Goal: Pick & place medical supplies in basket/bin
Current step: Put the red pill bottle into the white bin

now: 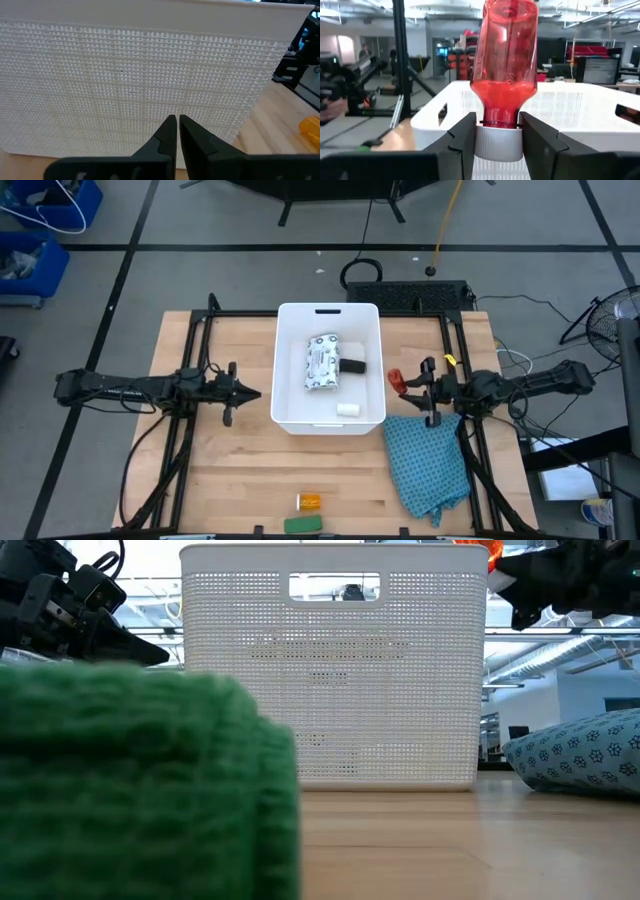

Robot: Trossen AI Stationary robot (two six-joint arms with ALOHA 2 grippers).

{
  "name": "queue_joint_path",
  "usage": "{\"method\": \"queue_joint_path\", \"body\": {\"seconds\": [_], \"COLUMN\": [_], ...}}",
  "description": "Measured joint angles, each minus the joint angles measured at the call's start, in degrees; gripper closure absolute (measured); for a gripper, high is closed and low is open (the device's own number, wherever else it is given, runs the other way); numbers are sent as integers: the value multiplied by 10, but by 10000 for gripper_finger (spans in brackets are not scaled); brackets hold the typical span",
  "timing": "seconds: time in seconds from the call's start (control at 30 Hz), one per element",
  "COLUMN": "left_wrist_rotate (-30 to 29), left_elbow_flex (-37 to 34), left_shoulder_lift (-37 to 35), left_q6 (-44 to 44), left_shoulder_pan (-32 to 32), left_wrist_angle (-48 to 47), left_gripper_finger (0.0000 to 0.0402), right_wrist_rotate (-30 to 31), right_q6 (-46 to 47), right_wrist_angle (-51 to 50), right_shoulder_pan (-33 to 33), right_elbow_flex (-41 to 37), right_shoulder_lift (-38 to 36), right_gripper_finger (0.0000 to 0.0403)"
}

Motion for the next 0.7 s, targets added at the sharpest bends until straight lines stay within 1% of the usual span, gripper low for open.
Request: {"method": "queue_joint_path", "body": {"seconds": [0.13,0.2,0.3,0.4,0.5,0.6,0.7], "left_wrist_rotate": [0,0,0,0,-1,-1,-1], "left_elbow_flex": [0,0,0,0,0,0,0], "left_shoulder_lift": [0,0,0,0,0,0,0], "left_q6": [0,7,9,9,10,11,15], "left_shoulder_pan": [0,0,0,0,0,0,0], "left_wrist_angle": [0,2,4,4,4,4,4], "left_gripper_finger": [378,378,378,378,378,378,378], "right_wrist_rotate": [-1,-3,-19,-15,-1,14,15], "right_q6": [-2,-10,-25,-39,-56,-60,-74], "right_wrist_angle": [25,20,-11,-77,-146,-207,-271], "right_shoulder_pan": [-12,-15,-18,-18,-24,-47,-79], "right_elbow_flex": [9,33,90,170,263,356,442], "right_shoulder_lift": [5,15,55,119,199,291,377], "right_gripper_finger": [285,287,287,286,287,287,288]}}
